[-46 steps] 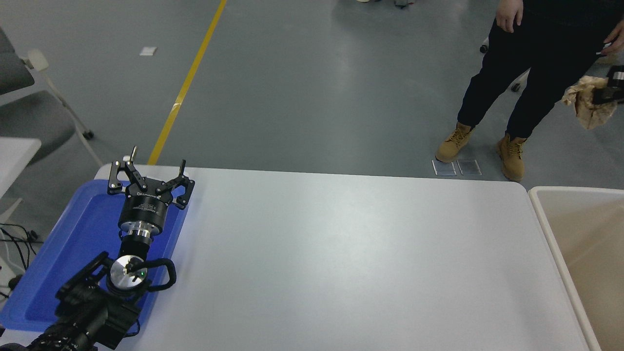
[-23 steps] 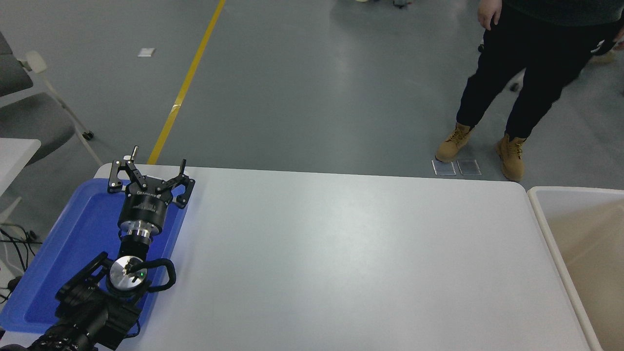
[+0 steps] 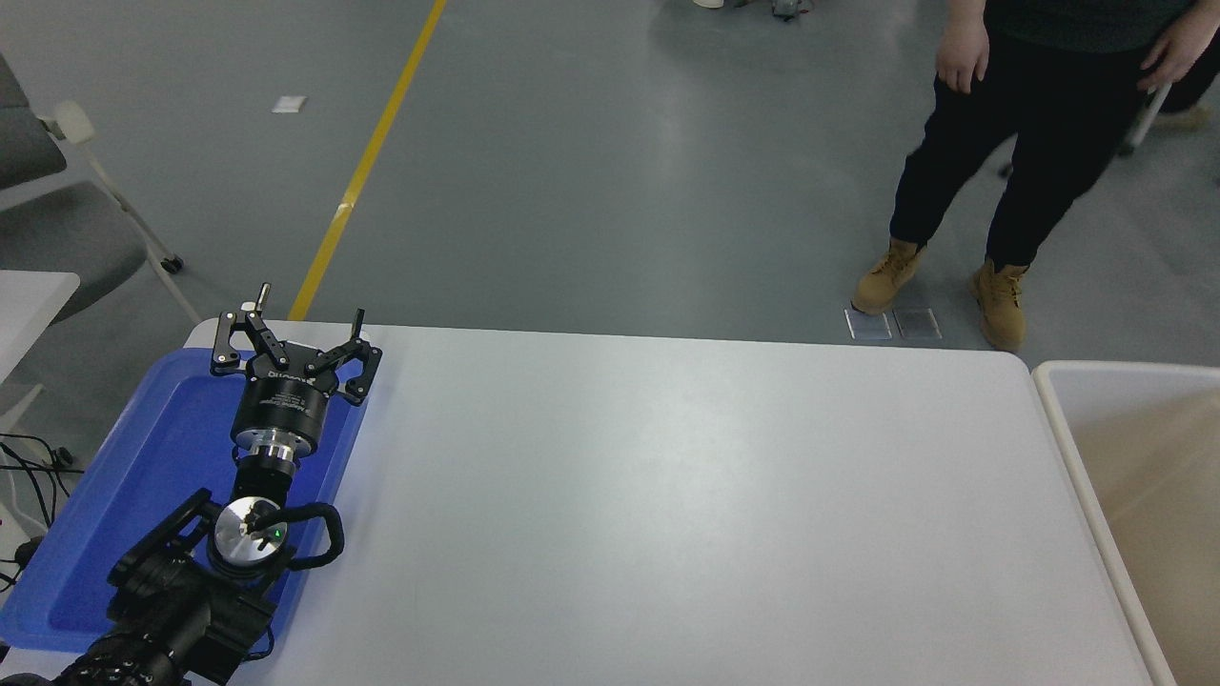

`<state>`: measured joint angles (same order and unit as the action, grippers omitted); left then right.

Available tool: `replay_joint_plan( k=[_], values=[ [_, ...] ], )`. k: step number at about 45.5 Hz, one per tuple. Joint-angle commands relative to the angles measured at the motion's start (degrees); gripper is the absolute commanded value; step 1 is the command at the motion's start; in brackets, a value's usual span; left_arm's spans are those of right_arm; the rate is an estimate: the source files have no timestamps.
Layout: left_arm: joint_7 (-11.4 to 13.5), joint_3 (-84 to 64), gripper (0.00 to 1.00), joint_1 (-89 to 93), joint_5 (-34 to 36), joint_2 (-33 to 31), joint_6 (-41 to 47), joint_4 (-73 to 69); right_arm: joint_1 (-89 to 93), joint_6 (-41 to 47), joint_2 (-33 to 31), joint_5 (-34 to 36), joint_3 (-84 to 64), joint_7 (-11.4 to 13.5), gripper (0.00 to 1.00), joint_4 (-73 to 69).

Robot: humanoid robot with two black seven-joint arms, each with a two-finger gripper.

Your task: Pick up paper ball place in dustbin

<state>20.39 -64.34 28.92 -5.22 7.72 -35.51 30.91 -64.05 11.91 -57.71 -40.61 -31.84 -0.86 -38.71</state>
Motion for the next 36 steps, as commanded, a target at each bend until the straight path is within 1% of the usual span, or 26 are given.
replay_joint_plan(
  k=[1,6,15,19,24,31,36],
  values=[
    [-0.08,0.0,1.0,0.0,0.03,0.01,0.0,0.03,15.78,-1.45,8.05,0.62,11.88,-0.02,0.07,9.79],
    [-0.08,0.0,1.0,0.0,0.03,-0.08,0.0,0.03,19.48,-1.45,11.65,0.62,16.01,-0.1,0.07,13.75],
    [0.0,0.0,1.0,0.0,0.03,0.01,0.0,0.03,22.21,-1.53,14.82,0.79,19.0,-0.37,0.07,17.44],
    [0.0,0.0,1.0,0.0,-0.05,0.01,0.0,0.03,23.26,-1.53,16.4,0.79,19.36,-0.98,0.07,19.9],
    [0.0,0.0,1.0,0.0,0.03,0.01,0.0,0.03,25.46,-1.53,18.86,0.79,19.45,-2.39,0.07,23.06],
    [0.0,0.0,1.0,0.0,-0.05,0.01,0.0,-0.06,27.75,-1.62,22.02,3.95,19.36,-3.09,0.07,26.93],
    [0.0,0.0,1.0,0.0,-0.05,0.01,0.0,-0.06,28.19,-1.62,23.7,5.63,19.36,-3.09,0.07,28.08]
  ],
)
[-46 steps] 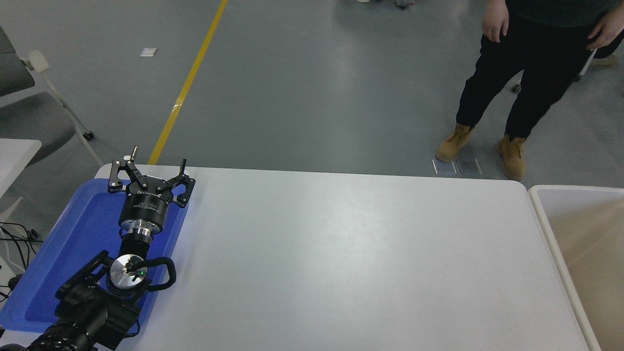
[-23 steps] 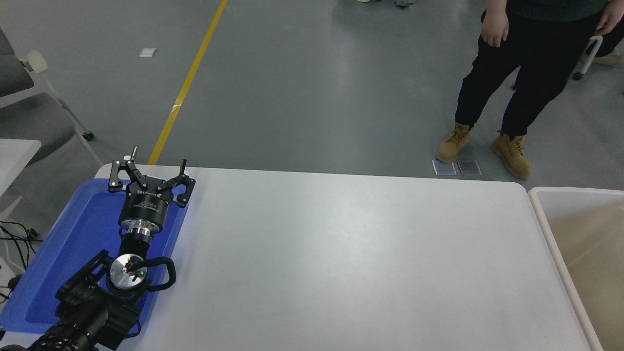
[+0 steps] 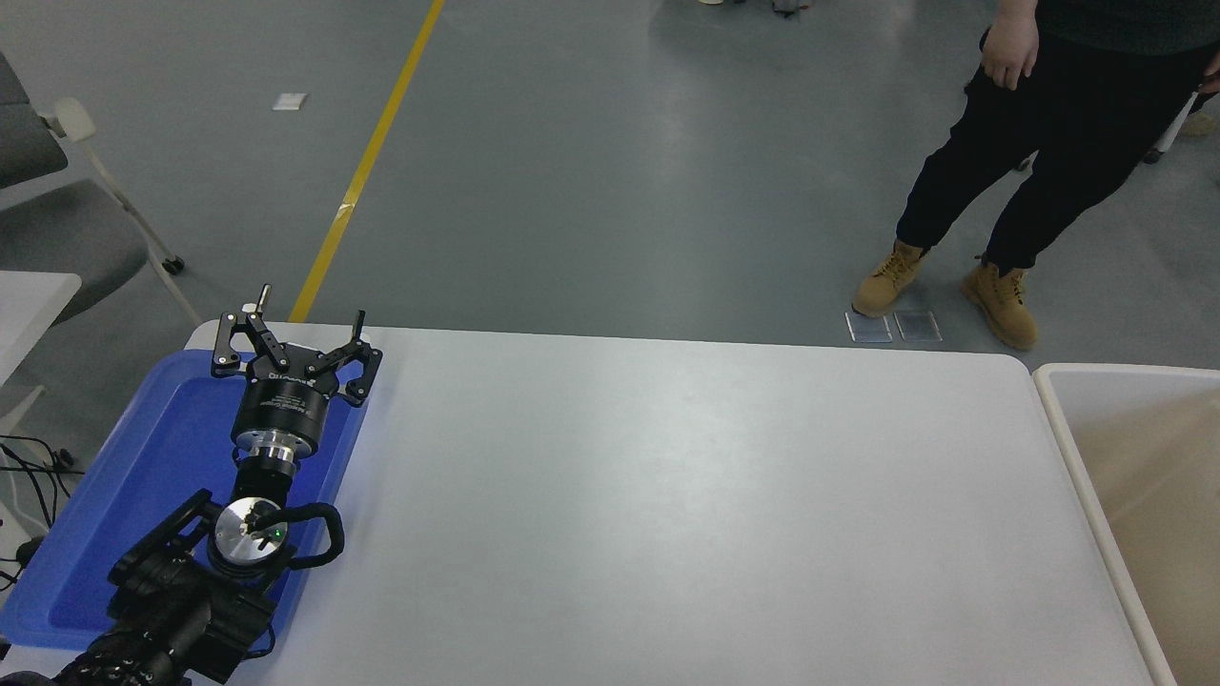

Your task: Pick up paper ball place in dustbin

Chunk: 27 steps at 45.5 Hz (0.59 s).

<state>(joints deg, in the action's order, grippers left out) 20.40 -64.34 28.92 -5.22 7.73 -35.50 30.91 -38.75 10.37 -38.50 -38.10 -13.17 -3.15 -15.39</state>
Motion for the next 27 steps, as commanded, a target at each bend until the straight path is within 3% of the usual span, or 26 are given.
replay_joint_plan(
  k=[1,6,8,9,12,13,17,27],
  values=[
    [-0.01,0.0,1.0,-0.09,-0.06,0.0,-0.01,0.03,2.98,-0.09,4.57,3.3,0.69,-0.81,0.07,4.75],
    [-0.01,0.0,1.0,0.0,-0.06,0.0,-0.01,-0.06,3.42,-0.09,4.92,3.38,0.69,-0.81,0.09,4.84],
    [-0.01,0.0,1.0,0.0,-0.06,-0.08,-0.01,-0.06,3.42,-0.09,4.93,3.39,0.69,-0.81,0.17,4.84],
    [-0.01,0.0,1.0,0.0,-0.06,0.0,-0.01,-0.06,3.42,-0.09,5.01,3.39,0.77,-0.81,0.24,4.75],
    [-0.01,0.0,1.0,0.0,-0.06,0.0,-0.01,-0.06,3.42,-0.09,5.63,3.47,0.95,-0.9,0.7,4.84],
    [-0.01,0.0,1.0,0.0,-0.06,0.0,-0.01,-0.06,3.33,-0.09,5.8,3.65,1.21,-0.9,0.81,4.84],
    [-0.01,0.0,1.0,0.0,-0.06,0.0,-0.01,-0.06,3.42,0.0,5.89,5.75,2.7,-1.07,0.96,4.93],
    [-0.01,0.0,1.0,0.0,0.03,0.0,-0.01,0.03,3.51,0.18,5.89,8.13,3.06,-1.69,0.99,4.84]
  ],
)
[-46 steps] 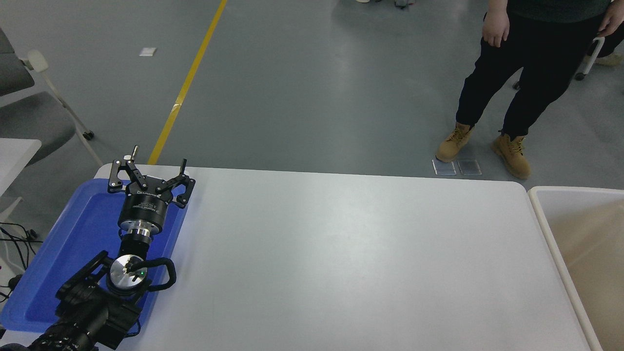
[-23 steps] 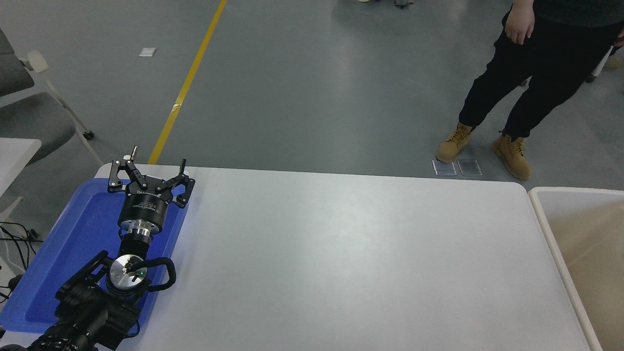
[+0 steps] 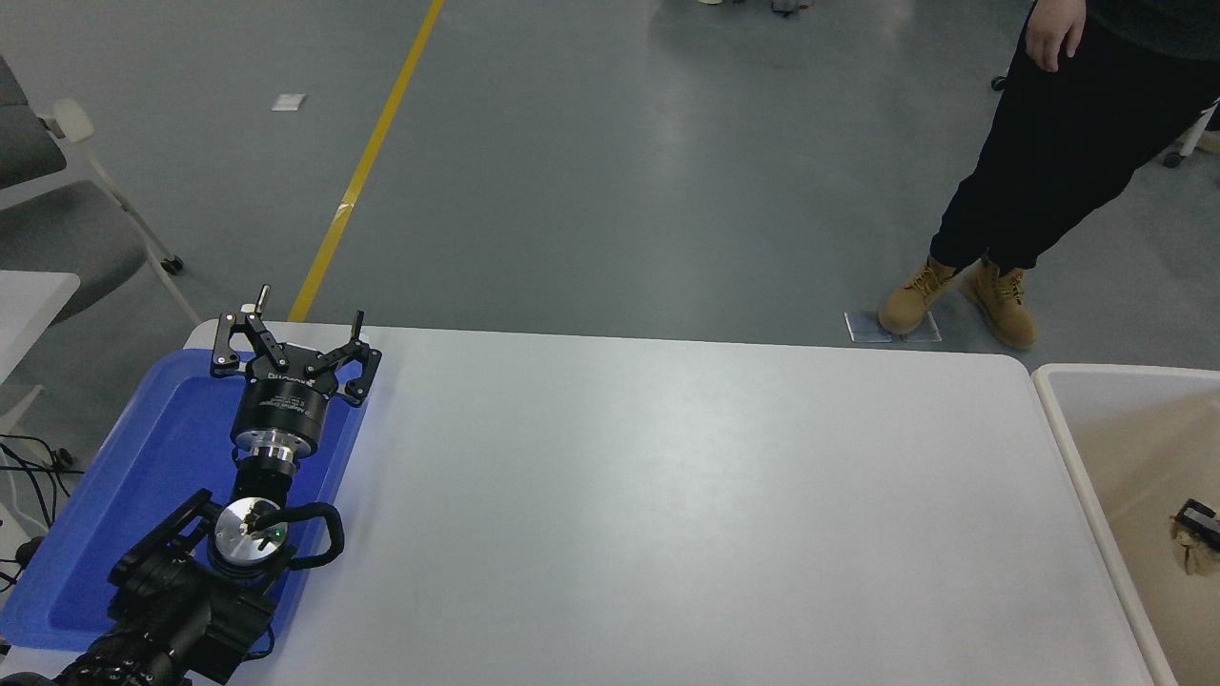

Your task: Pick up paper ball place in dustbin

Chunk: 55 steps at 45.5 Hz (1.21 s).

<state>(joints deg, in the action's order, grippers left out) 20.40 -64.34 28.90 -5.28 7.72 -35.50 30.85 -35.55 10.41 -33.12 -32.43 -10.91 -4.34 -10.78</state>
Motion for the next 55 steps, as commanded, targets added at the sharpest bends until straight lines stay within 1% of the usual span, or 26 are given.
replay_joint_plan(
  k=[1,8,15,22,28,36,42,46,55],
  values=[
    [-0.1,0.0,1.0,0.01,0.09,0.02,-0.01,0.08,0.48,0.14,0.6,2.46,0.81,-0.49,0.99,0.23],
    [-0.1,0.0,1.0,0.01,0.09,-0.07,-0.01,0.08,0.14,0.14,0.34,4.12,2.73,-2.33,0.99,0.23],
    [-0.1,0.0,1.0,0.01,0.09,-0.07,-0.01,0.08,-1.09,0.31,-0.01,8.52,9.14,-2.34,0.99,-0.3],
    [-0.1,0.0,1.0,0.01,0.09,0.02,-0.01,0.08,-1.71,-0.3,-0.45,10.72,22.76,-2.25,1.0,-1.52],
    [-0.1,0.0,1.0,0.01,0.09,-0.07,-0.01,0.08,-1.62,-0.12,-2.38,10.72,34.8,-2.16,1.0,-6.35],
    [-0.1,0.09,1.0,0.01,0.09,0.02,-0.01,0.0,-0.13,-0.3,-5.46,10.81,48.86,-2.16,1.0,-18.82],
    [-0.1,0.0,1.0,0.01,0.09,0.02,-0.01,0.08,0.66,-0.39,-5.46,11.68,56.08,-2.16,1.0,-24.2],
    [-0.1,0.0,1.0,0.01,0.09,0.02,-0.01,0.0,0.66,-0.3,-5.2,14.93,58.63,-2.16,1.0,-26.13],
    [-0.1,0.0,1.0,0.01,0.09,-0.07,-0.01,0.08,0.22,-0.3,-3.01,27.58,61.62,-2.16,1.0,-27.37]
  ],
)
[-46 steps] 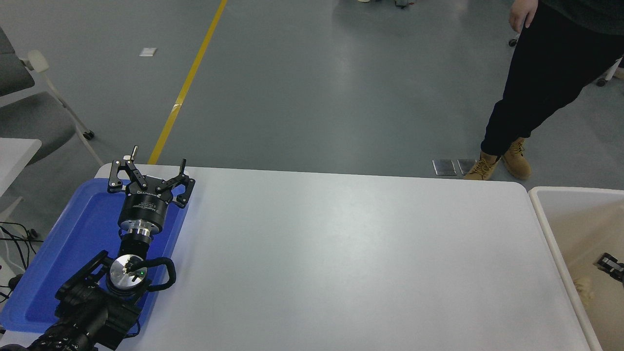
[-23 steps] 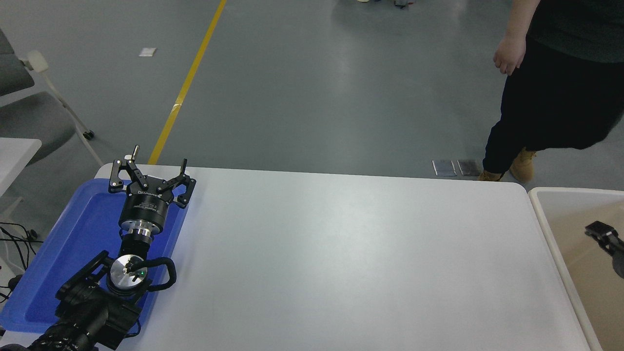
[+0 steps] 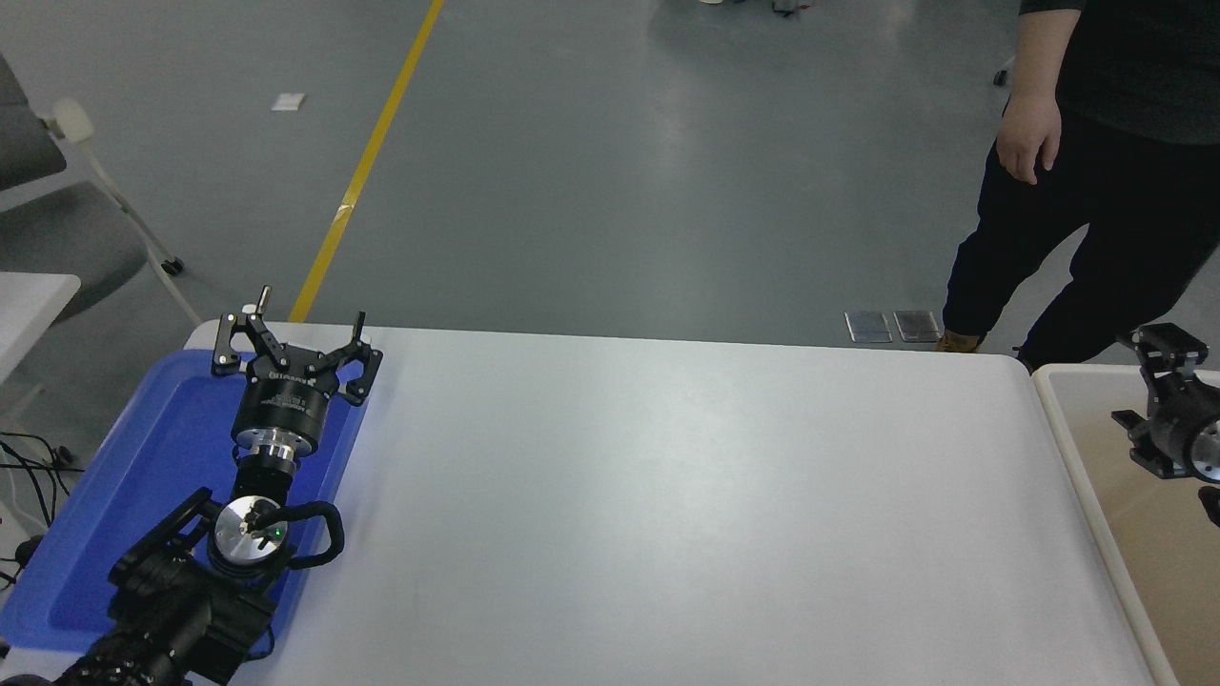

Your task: Pick up paper ball place in dustbin

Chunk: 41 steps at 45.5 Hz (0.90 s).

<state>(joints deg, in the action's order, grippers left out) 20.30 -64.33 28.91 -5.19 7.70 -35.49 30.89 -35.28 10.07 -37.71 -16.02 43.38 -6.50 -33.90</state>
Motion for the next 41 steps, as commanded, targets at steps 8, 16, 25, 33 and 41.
replay_joint_plan(
  k=[8,16,25,33,41],
  values=[
    [0.0,0.08,1.0,0.09,0.0,-0.05,-0.01,0.04,-0.14,0.13,4.66,17.51,7.87,-0.09,1.0,-4.07],
    [-0.08,0.0,1.0,0.09,0.0,-0.05,-0.1,0.04,-0.14,1.09,7.29,18.48,8.13,-0.09,1.0,-3.98],
    [-0.08,0.08,1.0,0.09,0.0,-0.05,-0.01,0.04,-0.14,2.67,11.16,21.73,8.57,-0.27,1.0,-3.37],
    [0.0,0.0,1.0,0.09,0.0,-0.05,-0.01,0.04,0.03,5.22,14.06,26.03,8.66,-0.44,1.0,-3.19],
    [0.0,0.0,1.0,0.09,0.0,-0.05,-0.01,0.04,0.38,7.51,15.47,30.52,9.45,-0.44,1.0,-2.93]
  ],
)
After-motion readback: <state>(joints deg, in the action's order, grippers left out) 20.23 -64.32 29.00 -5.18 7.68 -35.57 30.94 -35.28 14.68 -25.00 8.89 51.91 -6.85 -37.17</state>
